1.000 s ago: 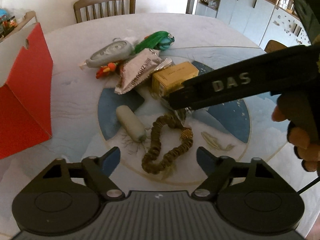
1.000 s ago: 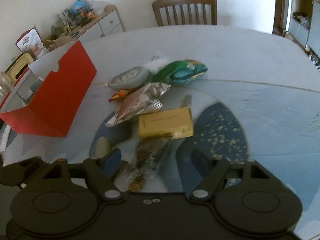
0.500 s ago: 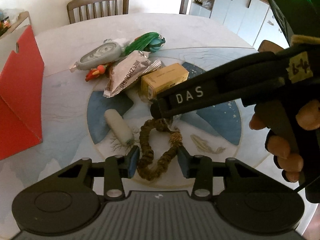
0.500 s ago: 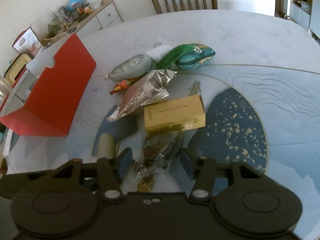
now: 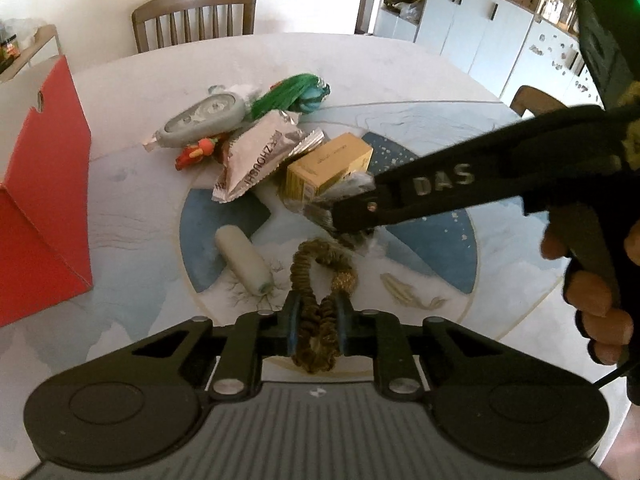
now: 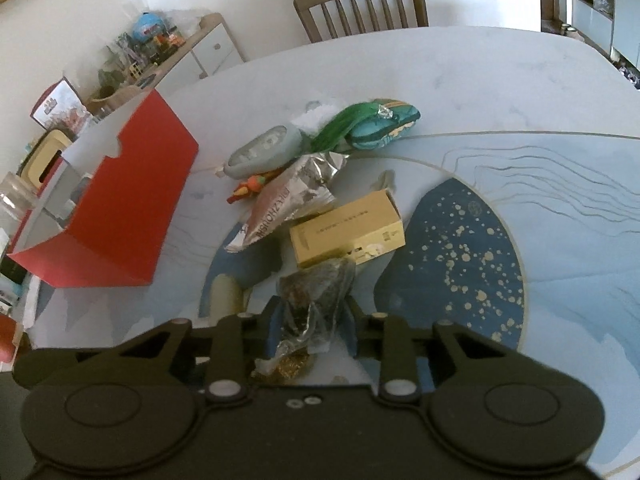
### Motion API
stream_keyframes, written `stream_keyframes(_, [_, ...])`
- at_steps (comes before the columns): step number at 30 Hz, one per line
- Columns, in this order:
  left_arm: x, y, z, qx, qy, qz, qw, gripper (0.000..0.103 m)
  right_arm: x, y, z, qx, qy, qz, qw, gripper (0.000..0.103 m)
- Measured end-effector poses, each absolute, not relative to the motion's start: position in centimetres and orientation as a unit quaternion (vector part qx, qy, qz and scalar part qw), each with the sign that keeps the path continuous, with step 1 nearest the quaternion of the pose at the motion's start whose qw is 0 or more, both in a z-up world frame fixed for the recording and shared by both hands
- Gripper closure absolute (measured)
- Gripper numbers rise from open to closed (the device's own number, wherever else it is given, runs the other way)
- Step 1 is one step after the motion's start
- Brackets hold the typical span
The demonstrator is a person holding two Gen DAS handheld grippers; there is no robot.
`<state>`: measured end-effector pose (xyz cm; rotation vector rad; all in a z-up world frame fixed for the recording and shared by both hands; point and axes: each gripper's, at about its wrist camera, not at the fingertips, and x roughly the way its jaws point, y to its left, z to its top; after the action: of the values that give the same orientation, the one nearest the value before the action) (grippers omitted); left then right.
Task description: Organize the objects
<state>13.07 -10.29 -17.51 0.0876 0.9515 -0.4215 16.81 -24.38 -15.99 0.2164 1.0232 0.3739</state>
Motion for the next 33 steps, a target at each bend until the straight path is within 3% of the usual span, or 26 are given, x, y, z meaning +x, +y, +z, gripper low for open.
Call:
stream_keyframes(21, [12.6, -3.6, -8.9, -0.010, 0.387, -0.193, 0.902, 0.087, 13.2, -22.9, -8.0, 0.089, 0.420, 0.192, 0.883, 0.074])
stream_keyframes(29, [12.4, -2.3, -9.0, 0.009, 0.398, -0.222, 0.890, 0.087, 12.8, -22.2, -7.2, 0.084, 0.414, 0.179, 0.888, 0.074])
stream_keyframes(31, [12.4, -2.4, -9.3, 0.006, 0.405, -0.225, 0.886, 0.086, 12.6, -22.5, -7.5, 0.090, 0.416, 0.174, 0.888, 0.074])
stream_keyframes(33, [12.5, -2.5, -9.8, 0.002, 0.414, -0.225, 0.882, 0.076, 12.4, -22.8, -7.8, 0.094, 0.419, 0.169, 0.887, 0.074])
